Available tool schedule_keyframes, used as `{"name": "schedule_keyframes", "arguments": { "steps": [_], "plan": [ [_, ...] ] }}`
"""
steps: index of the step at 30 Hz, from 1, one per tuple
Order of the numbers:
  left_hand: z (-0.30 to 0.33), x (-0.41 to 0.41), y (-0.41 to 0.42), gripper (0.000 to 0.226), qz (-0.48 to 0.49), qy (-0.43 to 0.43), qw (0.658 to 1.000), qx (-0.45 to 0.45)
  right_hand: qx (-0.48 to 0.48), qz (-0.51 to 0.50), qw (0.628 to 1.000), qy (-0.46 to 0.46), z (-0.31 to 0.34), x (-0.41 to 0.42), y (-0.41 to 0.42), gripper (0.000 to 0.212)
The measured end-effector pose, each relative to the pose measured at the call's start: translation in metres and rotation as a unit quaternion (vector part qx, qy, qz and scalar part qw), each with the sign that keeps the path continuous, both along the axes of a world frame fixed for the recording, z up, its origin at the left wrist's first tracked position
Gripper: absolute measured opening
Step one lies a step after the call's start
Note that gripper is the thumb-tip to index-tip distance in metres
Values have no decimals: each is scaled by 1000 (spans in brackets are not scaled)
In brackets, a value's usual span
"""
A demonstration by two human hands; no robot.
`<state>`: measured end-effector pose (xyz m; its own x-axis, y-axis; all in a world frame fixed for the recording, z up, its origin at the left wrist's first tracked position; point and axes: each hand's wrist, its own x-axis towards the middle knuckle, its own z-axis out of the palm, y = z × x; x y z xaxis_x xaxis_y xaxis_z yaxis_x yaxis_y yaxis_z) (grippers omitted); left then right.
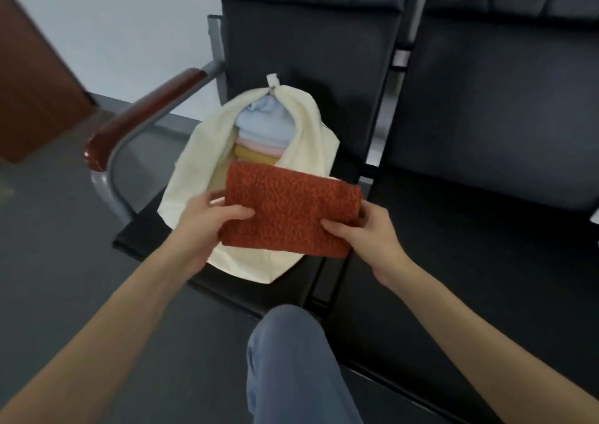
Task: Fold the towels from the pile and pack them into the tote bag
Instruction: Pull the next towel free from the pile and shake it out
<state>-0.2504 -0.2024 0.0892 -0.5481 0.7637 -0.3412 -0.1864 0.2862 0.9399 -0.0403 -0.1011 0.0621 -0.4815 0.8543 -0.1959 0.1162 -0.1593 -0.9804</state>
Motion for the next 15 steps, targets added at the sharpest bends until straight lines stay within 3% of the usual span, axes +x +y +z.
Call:
{"name": "schedule_keyframes", "arguments": {
  "steps": [4,7,11,15],
  "plan": [
    [25,-74,31,34,24,117,991,67,130,2,992,0,15,-92,51,35],
    [29,-124,63,34,50,222,970,84,165,25,986,-5,17,-159,86,48],
    [25,-164,103,39,75,334,937,62,82,61,994,-44,-1,-222,126,54],
    [-2,-184,132,22,41,357,933,-24,-28,39,997,-61,-33,-242,147,51]
  ]
}}
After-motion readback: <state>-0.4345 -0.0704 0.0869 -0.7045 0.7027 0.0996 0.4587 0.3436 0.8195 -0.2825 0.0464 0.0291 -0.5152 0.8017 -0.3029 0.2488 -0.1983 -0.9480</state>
